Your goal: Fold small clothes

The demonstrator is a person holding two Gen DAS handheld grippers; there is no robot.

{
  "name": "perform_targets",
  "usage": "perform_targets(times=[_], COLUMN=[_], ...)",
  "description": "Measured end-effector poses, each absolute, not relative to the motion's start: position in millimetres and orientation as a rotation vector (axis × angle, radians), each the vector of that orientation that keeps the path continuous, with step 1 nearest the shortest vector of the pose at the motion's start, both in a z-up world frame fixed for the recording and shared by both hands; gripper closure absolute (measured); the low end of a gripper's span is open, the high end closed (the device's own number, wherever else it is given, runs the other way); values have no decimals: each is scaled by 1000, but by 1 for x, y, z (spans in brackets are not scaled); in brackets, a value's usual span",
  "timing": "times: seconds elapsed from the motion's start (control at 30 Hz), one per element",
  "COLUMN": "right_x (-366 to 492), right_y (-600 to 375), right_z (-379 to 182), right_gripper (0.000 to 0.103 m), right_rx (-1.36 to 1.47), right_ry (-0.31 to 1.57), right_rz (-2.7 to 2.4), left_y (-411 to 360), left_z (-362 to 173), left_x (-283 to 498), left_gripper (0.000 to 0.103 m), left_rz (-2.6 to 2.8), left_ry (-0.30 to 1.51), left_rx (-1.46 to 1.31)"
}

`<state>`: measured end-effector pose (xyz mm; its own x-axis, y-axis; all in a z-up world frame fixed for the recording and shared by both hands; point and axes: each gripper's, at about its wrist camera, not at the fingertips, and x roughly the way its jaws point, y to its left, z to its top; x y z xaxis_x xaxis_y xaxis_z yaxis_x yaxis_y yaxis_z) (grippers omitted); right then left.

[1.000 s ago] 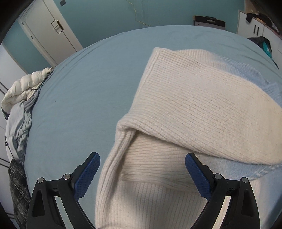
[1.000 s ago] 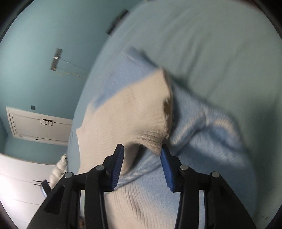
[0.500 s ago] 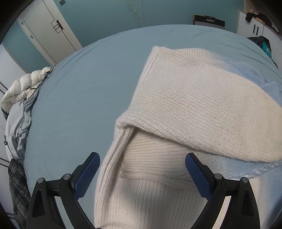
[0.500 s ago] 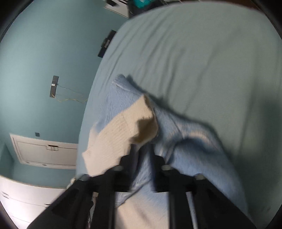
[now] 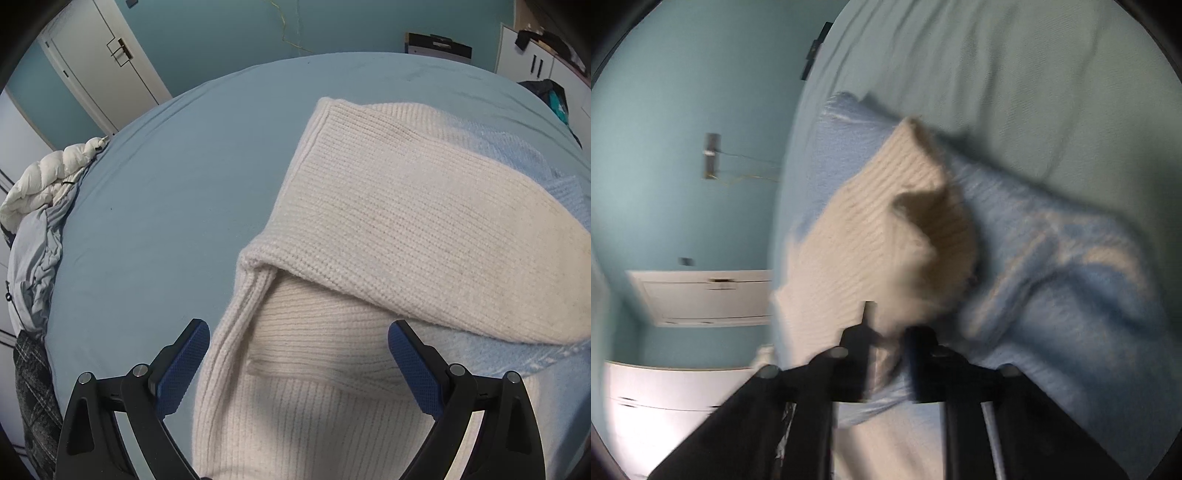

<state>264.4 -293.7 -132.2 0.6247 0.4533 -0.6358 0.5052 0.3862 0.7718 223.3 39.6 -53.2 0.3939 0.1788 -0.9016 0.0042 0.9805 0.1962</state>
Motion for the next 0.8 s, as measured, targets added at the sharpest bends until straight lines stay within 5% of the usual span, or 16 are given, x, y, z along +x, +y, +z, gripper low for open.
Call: perform_targets(times=[0.17,0.3,0.4,0.5,0.6,0.8], right_x=[244,240,227,202,213,278], right_y=[-290,-287,-284,-266,-242,-205], right_z=[-96,-112,-66,-7,10,-56], right_gripper=[97,96,74,21,18,19], right_rx=[1039,937,780,543,415,221], right_ry=[917,1065,1049,789,691,992], right_rz=[-167,-237,-352,-445,-366,-178], left_y=[38,38,41,41,35,21], left_z=[-55,-56,-54,-48,-44,-47], left_x=[222,223,222,222,220,215], left_gripper=[5,5,5,5,5,5], left_rz=[111,127,146,177,181,128], left_ry=[1164,1160,1149,1108,1068,1062], left_rx=[187,194,178,198,229,271])
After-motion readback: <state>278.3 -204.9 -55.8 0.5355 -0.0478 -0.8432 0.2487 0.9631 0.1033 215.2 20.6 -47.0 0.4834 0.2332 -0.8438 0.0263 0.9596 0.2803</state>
